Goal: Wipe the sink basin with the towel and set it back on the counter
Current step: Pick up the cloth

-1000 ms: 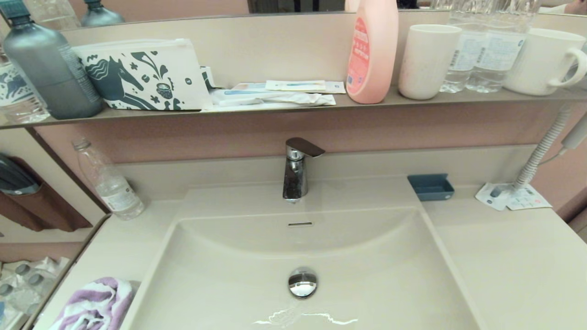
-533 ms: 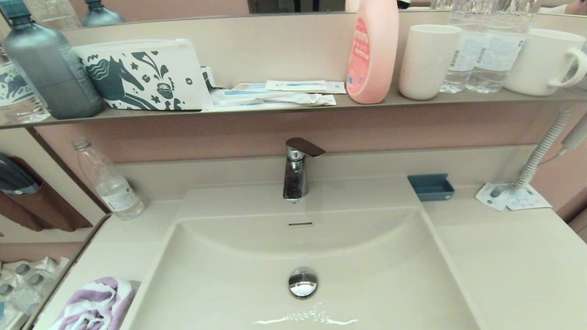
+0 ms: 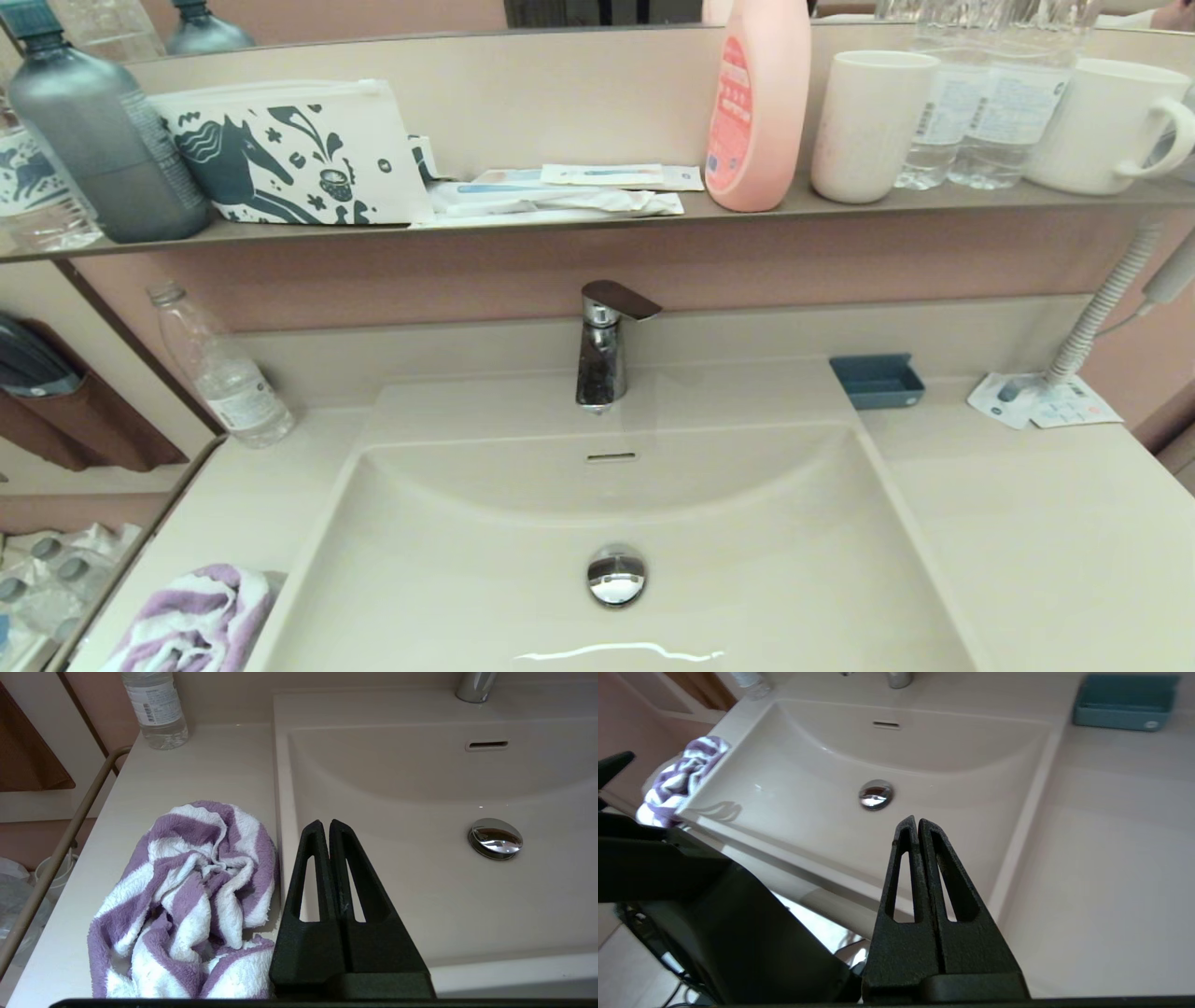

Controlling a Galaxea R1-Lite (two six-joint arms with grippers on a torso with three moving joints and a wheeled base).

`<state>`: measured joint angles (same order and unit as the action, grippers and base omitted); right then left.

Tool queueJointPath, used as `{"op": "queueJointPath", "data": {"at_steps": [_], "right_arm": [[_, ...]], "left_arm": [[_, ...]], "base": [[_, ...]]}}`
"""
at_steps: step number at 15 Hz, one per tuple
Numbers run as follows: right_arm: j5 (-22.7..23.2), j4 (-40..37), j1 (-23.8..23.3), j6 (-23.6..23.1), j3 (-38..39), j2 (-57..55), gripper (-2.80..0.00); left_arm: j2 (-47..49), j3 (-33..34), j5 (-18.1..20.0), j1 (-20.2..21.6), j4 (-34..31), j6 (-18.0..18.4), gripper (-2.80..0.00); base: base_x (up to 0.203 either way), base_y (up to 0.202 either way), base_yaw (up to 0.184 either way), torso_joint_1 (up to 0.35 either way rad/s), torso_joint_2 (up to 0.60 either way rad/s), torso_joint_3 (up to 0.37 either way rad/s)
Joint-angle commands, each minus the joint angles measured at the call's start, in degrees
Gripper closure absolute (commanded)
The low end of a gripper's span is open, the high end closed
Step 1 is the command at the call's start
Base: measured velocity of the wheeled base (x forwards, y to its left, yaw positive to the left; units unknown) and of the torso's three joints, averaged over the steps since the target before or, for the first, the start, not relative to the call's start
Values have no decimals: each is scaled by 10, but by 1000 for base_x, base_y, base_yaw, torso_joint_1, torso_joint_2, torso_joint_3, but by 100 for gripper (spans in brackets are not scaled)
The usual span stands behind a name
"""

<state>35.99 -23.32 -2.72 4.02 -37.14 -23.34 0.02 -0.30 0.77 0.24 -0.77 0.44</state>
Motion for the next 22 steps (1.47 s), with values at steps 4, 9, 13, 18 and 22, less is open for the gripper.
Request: {"op": "queueJointPath", "data": {"at_steps": [4, 9, 13, 18, 22], "right_arm": [[-102, -1, 13, 2, 54, 124, 0], [-241, 80, 29, 0, 148, 197, 0], [-307, 202, 29, -23, 275, 231, 0], [-346, 259, 29, -28, 365, 233, 0], [-354, 228, 30, -73, 371, 233, 0]], "left_arm": [[0, 0, 0, 0, 0, 0, 0], [0, 0, 0, 0, 0, 0, 0], [0, 0, 0, 0, 0, 0, 0], [0, 0, 0, 0, 0, 0, 0], [0, 0, 0, 0, 0, 0, 0]], "base": [[0, 0, 0, 0, 0, 0], [0, 0, 0, 0, 0, 0], [0, 0, 0, 0, 0, 0], [0, 0, 0, 0, 0, 0], [0, 0, 0, 0, 0, 0]]}}
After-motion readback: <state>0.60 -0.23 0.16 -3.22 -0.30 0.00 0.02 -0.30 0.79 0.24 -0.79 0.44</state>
